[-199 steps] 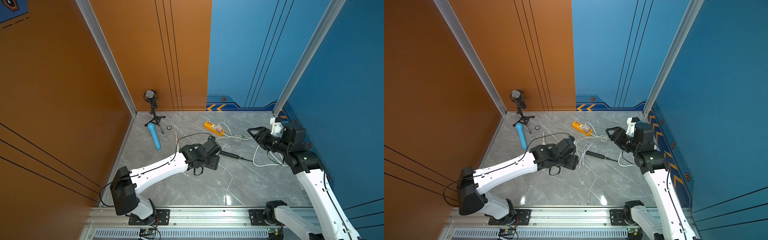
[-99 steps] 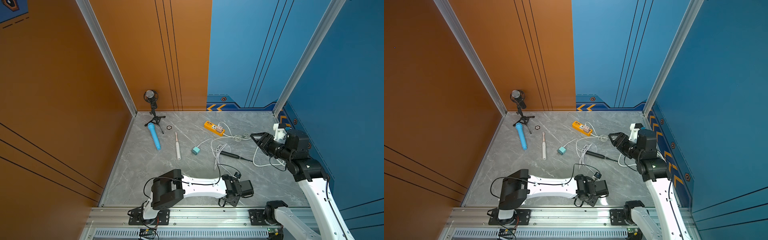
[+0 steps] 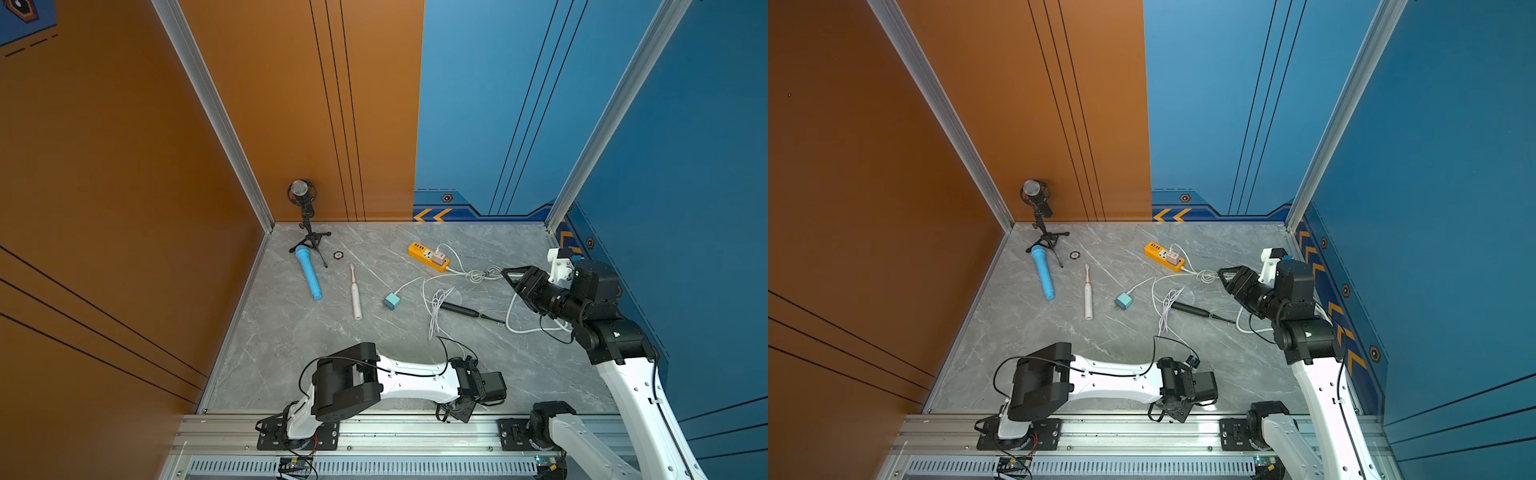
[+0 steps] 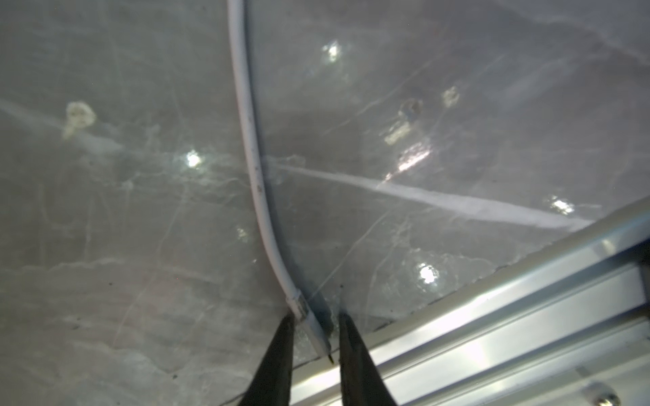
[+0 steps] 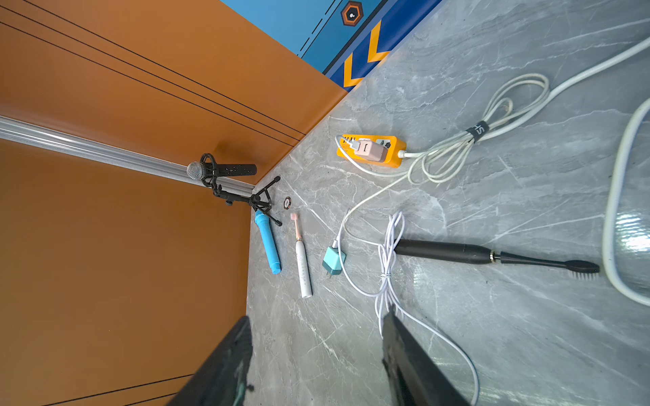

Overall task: Charge the electric toothbrush
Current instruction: Pick up the charging cable from the center of the board.

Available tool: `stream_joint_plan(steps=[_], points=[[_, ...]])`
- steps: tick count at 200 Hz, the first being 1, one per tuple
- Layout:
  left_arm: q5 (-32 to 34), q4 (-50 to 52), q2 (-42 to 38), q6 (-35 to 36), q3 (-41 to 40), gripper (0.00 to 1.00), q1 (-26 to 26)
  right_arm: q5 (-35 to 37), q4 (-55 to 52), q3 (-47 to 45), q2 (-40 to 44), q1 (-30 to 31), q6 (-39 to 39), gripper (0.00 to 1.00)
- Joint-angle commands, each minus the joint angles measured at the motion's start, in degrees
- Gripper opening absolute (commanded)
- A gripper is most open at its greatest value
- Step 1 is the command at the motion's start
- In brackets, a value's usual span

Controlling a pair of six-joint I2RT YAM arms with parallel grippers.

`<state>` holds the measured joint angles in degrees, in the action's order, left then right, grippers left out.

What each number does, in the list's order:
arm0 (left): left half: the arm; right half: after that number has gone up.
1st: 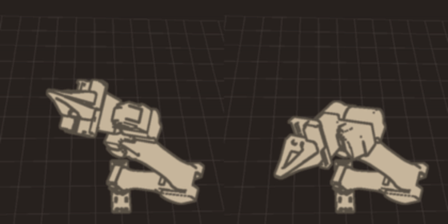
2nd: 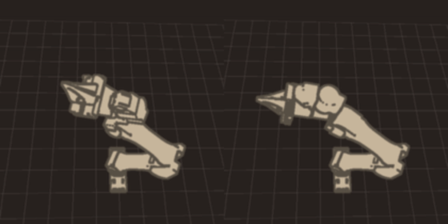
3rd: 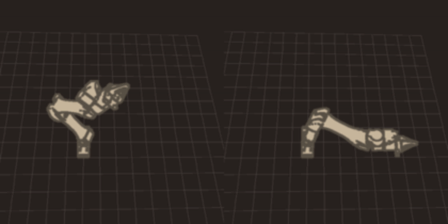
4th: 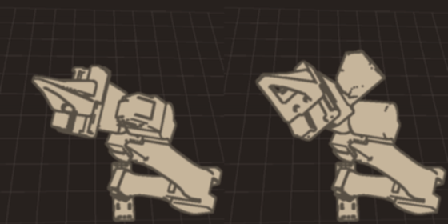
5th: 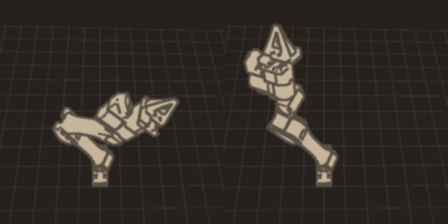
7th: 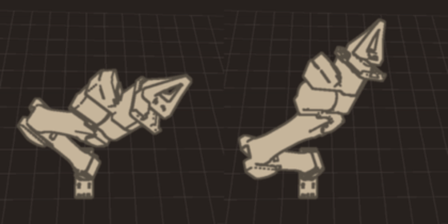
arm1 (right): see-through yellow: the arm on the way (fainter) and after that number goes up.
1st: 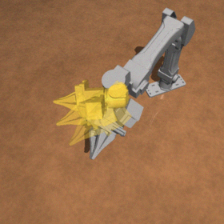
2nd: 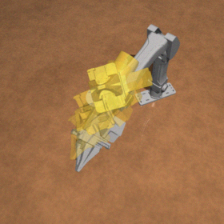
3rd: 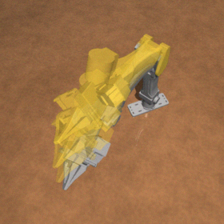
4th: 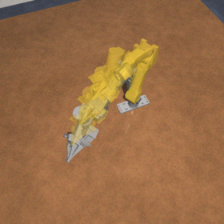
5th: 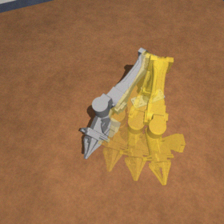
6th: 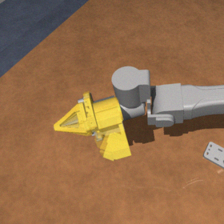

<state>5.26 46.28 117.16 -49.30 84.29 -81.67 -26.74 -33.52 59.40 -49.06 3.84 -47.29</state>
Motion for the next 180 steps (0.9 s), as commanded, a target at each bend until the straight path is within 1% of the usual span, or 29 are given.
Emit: stream_joint_plan(steps=[1,11,22,36,52,72,85,96,103,114,126,132,143,149,160,170,180], points=[[-0.1,2.7,0.2,0.1,-1.6,0.09,-0.2,-0.3,-1.0,-0.6,-0.1,-0.3,1.2,0.61],[0.4,2.7,0.0,0.3,-1.5,0.0,-0.2,-0.5,-0.9,-0.4,-0.2,-0.4,1.1,0.61],[1.2,2.7,-0.7,0.7,-1.8,0.0,0.1,-0.6,-0.9,-0.2,-0.3,-0.4,1.0,0.61],[3.9,2.7,-2.9,2.6,-2.6,0.0,1.1,-0.8,-0.9,0.2,-0.5,-0.4,0.6,0.61],[11.3,2.7,-8.4,7.7,-4.8,0.0,3.2,-1.8,-0.9,0.9,-1.2,-0.5,-0.1,0.61],[21.5,2.6,-17.7,19.1,-6.9,0.0,7.7,-4.5,-0.7,2.6,-2.7,-0.6,-0.8,0.61],[29.0,2.2,-23.3,28.8,-7.1,0.0,10.6,-6.8,-0.6,3.9,-4.0,-0.6,-1.1,0.61],[35.4,1.1,-26.1,37.8,-6.0,0.0,13.1,-8.7,-0.3,4.9,-5.0,-0.5,-1.4,0.61],[41.4,-0.2,-27.2,43.0,-5.1,0.0,14.9,-9.5,0.0,5.3,-5.6,-0.5,-1.6,0.61],[45.2,-4.3,-28.6,51.5,-4.5,0.0,18.5,-10.6,0.7,6.0,-6.0,-0.2,-1.7,0.61],[45.5,-10.6,-30.3,59.1,-4.8,0.0,22.7,-11.0,1.5,6.5,-6.2,0.2,-1.6,0.62],[43.9,-14.4,-31.5,62.7,-5.5,0.0,24.8,-11.4,2.2,6.5,-6.4,0.6,-1.6,0.62],[37.0,-20.1,-34.0,69.8,-7.2,0.0,27.8,-13.8,4.3,6.5,-7.0,1.2,-2.0,0.62],[31.4,-23.6,-35.7,74.3,-8.7,0.0,29.0,-15.8,5.5,6.6,-7.4,1.5,-2.5,0.62],[25.4,-29.1,-38.2,82.6,-11.1,0.0,30.1,-19.1,6.8,7.2,-9.0,2.3,-3.1,0.62],[22.8,-33.0,-39.6,90.2,-12.2,0.0,30.3,-21.1,6.9,8.1,-10.4,3.4,-2.9,0.62],[20.6,-34.5,-40.3,95.6,-11.8,0.0,30.3,-22.3,7.3,9.1,-11.7,4.6,-2.4,0.62]])
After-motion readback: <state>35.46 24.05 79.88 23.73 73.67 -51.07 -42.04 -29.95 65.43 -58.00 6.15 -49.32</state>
